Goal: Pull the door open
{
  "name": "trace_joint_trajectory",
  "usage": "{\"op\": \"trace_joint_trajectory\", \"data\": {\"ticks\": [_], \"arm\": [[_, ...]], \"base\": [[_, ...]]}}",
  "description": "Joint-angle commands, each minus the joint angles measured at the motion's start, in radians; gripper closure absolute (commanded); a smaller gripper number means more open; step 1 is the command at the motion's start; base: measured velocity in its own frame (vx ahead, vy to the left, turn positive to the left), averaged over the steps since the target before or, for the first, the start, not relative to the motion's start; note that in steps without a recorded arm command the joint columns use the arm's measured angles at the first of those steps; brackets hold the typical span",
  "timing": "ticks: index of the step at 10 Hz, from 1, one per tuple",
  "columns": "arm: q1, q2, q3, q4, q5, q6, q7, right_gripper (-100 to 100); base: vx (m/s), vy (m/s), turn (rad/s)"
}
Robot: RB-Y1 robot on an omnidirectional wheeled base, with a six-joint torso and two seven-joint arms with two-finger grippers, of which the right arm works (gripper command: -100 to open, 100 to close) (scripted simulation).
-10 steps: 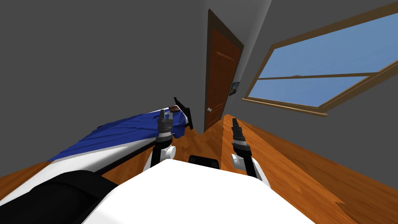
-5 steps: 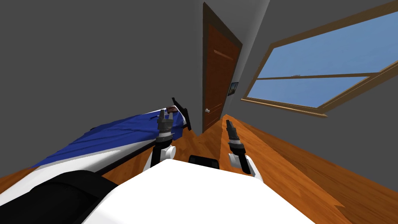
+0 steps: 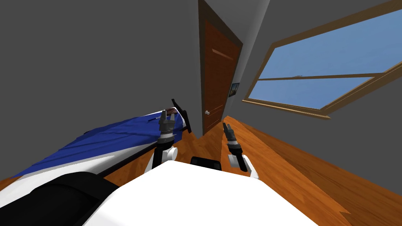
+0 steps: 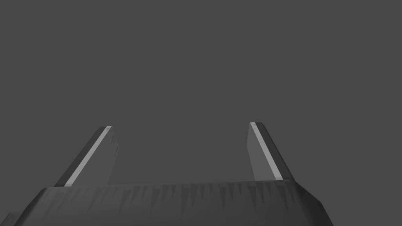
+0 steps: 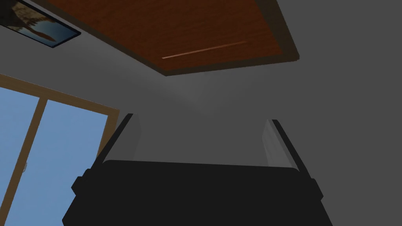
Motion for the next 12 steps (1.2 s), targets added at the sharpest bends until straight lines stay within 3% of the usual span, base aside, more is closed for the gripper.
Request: {"op": "trace_joint_trajectory", "data": {"ticks": [1, 7, 10, 12], "arm": [[-0.021, -0.005, 0.009, 0.046, 0.012, -0.007, 0.03, -100], [-0.089, -0.01, 0.039, 0.197, 0.051, -0.039, 0.124, -100], [-0.103, -0.01, 0.046, 0.235, 0.059, -0.045, 0.143, -100], [-0.13, -0.01, 0.058, 0.299, 0.075, -0.058, 0.181, -100]], "base": [[0.117, -0.084, -0.019], [0.082, -0.067, -0.015], [0.058, -0.04, -0.006], [0.07, -0.057, -0.016]]}}
